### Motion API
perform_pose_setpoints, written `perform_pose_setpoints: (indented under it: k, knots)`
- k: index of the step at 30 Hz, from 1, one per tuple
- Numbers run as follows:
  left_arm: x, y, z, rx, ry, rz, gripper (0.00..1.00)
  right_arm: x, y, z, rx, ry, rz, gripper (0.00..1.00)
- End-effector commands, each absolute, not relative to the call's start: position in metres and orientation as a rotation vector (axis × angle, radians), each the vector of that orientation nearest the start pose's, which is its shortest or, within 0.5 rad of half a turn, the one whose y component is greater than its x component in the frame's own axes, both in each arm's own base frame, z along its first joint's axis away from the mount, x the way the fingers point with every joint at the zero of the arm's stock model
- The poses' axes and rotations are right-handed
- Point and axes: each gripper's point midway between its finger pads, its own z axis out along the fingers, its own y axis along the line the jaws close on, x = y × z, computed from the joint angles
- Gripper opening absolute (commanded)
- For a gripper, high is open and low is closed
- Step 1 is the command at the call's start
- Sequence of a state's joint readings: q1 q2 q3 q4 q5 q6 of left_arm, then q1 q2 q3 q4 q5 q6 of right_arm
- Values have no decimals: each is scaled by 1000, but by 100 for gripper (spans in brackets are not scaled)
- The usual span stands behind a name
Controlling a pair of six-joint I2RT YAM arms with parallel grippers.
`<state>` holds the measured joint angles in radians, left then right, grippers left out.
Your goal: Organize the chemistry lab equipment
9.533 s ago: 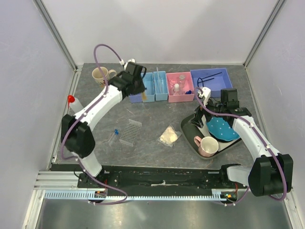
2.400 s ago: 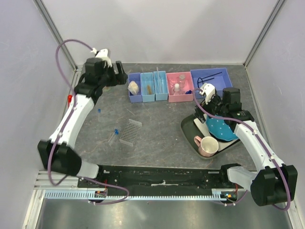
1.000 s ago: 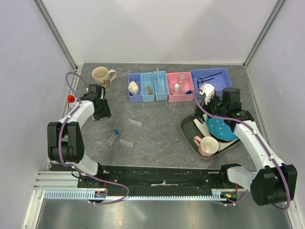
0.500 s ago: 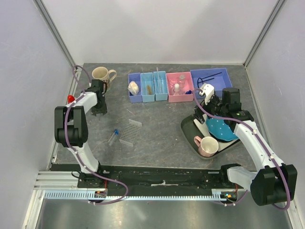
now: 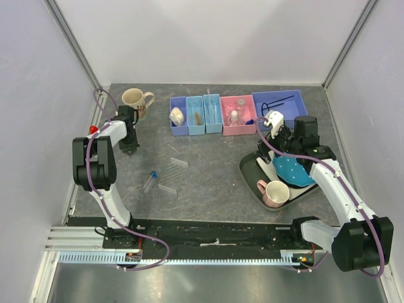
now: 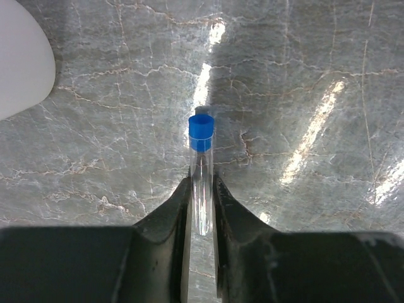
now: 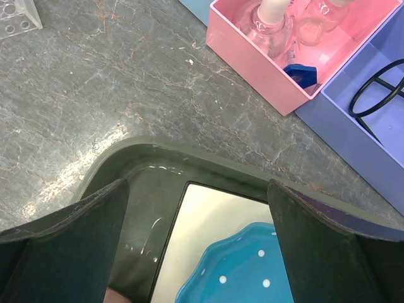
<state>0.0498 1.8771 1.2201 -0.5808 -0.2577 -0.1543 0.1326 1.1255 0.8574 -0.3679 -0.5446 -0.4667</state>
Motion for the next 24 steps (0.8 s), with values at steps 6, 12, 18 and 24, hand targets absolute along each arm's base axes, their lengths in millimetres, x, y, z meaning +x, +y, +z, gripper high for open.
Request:
perform_pose_setpoints:
  k: [6,12,18,24]
  knots:
    - [368,40,28,-336,2757,168,5,311,120,179,-915,1900,425,98]
    - [361,-1,96,-291,2527,-156,2,307,124,177,-941,1893,459,98]
    - [322,-77,154,-48,2269,-654,2,284,147,180,-1059,1820,642,98]
    - [256,-149,192,185,2061,-980,2,275,170,208,-1170,1726,838,98]
